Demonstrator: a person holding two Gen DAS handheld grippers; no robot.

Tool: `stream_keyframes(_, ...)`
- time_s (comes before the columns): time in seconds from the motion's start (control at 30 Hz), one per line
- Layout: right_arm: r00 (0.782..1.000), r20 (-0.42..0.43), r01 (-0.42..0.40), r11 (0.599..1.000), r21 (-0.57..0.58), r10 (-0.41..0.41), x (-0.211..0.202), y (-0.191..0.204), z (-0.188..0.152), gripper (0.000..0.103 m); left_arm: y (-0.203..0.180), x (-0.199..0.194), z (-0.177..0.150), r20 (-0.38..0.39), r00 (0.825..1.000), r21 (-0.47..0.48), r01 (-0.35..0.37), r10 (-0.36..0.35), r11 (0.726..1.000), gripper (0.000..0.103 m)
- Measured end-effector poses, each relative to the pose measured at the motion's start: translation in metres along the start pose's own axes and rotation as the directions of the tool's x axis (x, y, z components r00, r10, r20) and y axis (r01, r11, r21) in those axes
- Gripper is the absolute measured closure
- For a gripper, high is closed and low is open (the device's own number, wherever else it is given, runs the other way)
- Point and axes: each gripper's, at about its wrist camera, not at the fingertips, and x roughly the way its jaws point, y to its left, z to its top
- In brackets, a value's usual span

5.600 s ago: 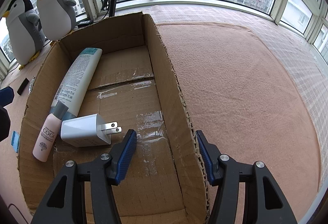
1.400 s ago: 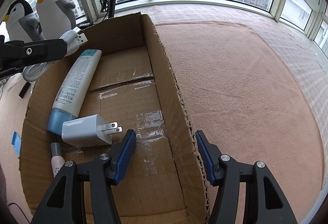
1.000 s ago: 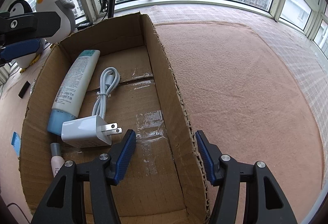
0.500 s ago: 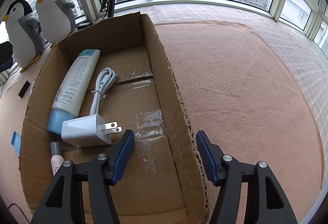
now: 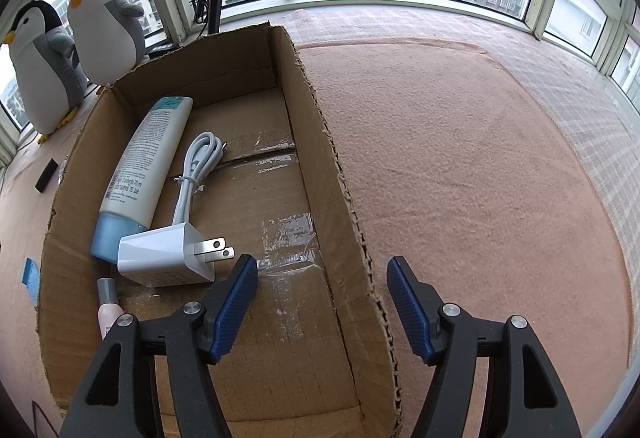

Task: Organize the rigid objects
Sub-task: 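Move the left tool to the blue phone stand on the carpet, then close the left gripper on the blue phone stand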

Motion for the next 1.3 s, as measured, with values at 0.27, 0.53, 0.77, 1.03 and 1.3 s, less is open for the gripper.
stream_keyframes(0.27, 1.000, -0.004, 0.003, 1.000, -0.017, -0.003, 0.000, 0.004, -0.001, 0.037, -0.004, 0.013, -0.028, -0.036, 0.999, 0.004, 0.013, -0.012, 1.000, 0.022)
stream_keyframes(0.53, 1.000, -0.005, 0.005, 1.000, -0.015, -0.005, -0.001, 0.004, -0.003, 0.034, -0.016, 0.029, -0.033, -0.033, 0.999, 0.108, -0.003, 0.007, 0.994, 0.022)
stream_keyframes(0.77, 1.000, -0.005, 0.005, 1.000, -0.016, -0.005, 0.000, 0.004, -0.003, 0.033, -0.011, 0.037, -0.035, -0.049, 0.998, 0.110, 0.040, -0.035, 0.993, 0.022)
stream_keyframes(1.03, 1.000, -0.005, 0.006, 1.000, -0.017, -0.006, -0.001, 0.004, -0.003, 0.033, -0.024, 0.040, -0.037, -0.066, 0.997, 0.157, 0.040, -0.030, 0.987, 0.022)
stream_keyframes(1.3, 1.000, -0.005, 0.006, 1.000, -0.017, -0.006, -0.001, 0.004, -0.003, 0.033, -0.032, 0.043, -0.039, -0.058, 0.998, 0.199, -0.002, 0.014, 0.980, 0.022)
